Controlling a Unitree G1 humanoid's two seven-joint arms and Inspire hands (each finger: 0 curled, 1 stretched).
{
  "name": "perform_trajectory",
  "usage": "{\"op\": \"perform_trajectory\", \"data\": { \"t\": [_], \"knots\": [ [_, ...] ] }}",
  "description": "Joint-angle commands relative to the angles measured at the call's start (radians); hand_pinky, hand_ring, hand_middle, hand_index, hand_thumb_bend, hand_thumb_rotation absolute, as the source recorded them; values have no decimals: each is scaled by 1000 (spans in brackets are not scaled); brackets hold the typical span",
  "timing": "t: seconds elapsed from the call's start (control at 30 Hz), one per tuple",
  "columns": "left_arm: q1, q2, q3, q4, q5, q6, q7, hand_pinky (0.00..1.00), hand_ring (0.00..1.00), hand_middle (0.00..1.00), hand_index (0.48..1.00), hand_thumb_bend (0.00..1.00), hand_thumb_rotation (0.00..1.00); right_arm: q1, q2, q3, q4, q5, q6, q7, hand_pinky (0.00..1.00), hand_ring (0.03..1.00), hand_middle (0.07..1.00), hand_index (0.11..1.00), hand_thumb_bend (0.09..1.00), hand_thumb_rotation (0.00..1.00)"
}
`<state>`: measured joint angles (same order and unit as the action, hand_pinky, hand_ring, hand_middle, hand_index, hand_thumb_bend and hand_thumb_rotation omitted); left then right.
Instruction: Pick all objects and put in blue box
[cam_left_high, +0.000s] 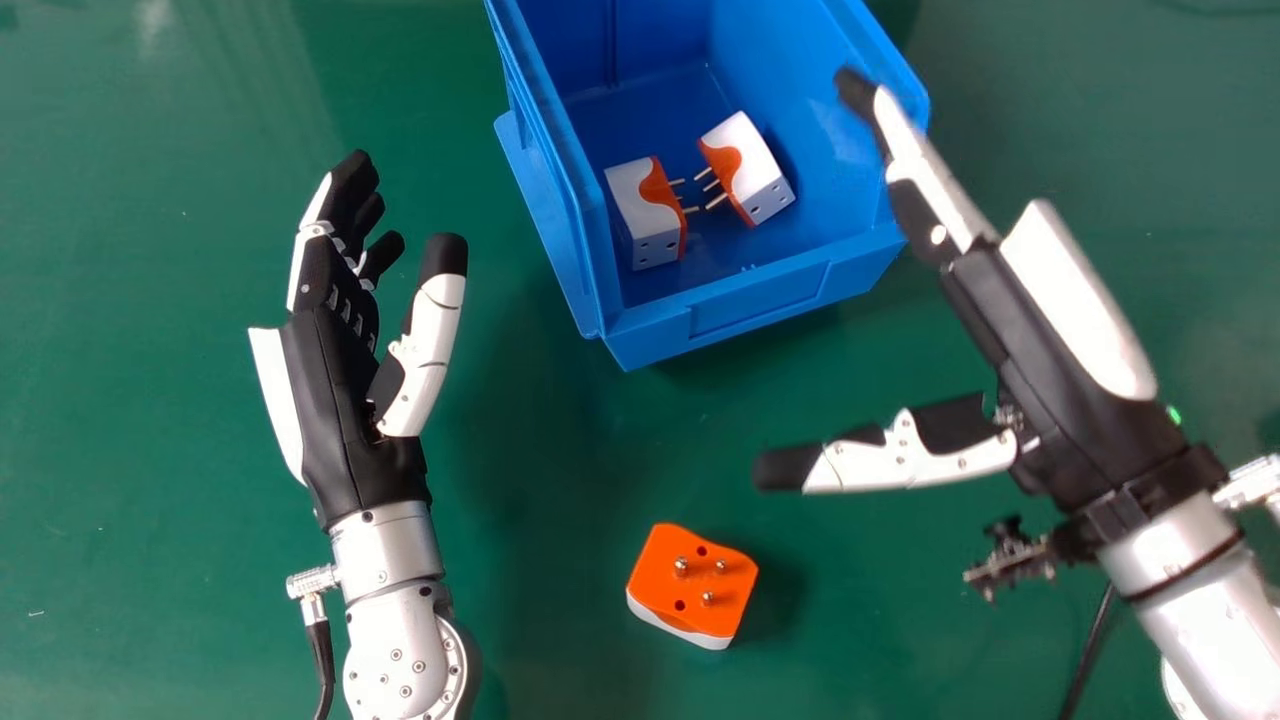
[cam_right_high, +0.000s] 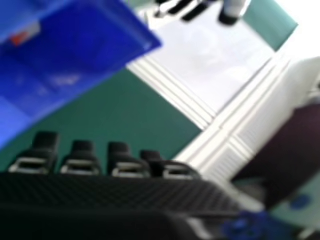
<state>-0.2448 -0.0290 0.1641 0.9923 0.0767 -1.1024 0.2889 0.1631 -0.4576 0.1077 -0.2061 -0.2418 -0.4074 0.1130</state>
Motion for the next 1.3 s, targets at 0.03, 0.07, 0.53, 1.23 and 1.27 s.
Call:
{"op": "perform_trajectory", "data": {
  "t": [0.03, 0.07, 0.53, 1.23, 1.27],
  "knots": [
    [5, -1, -2, -21, -8, -10, -14, 829, 877, 873, 820, 717, 538, 26, -24, -28, -38, 45, -1, 59, 921, 995, 1000, 1000, 910, 451],
    [5, -1, -2, -23, -7, -8, -13, 829, 877, 873, 820, 717, 538, 35, -34, -31, -47, 38, 14, 79, 921, 995, 1000, 1000, 910, 451],
    [-7, -1, -4, -22, -13, 7, -21, 826, 877, 874, 817, 718, 538, 50, -204, -7, -297, -89, 434, 451, 871, 951, 971, 987, 841, 483],
    [-4, -2, -4, -43, -15, 18, -32, 825, 877, 875, 822, 724, 535, 17, -99, 219, -372, -517, 517, 378, 840, 903, 920, 929, 792, 492],
    [-4, -3, -4, -43, -19, 17, -35, 825, 877, 874, 822, 723, 535, 16, -94, 228, -375, -538, 520, 382, 814, 890, 910, 919, 802, 498]
  ]
}}
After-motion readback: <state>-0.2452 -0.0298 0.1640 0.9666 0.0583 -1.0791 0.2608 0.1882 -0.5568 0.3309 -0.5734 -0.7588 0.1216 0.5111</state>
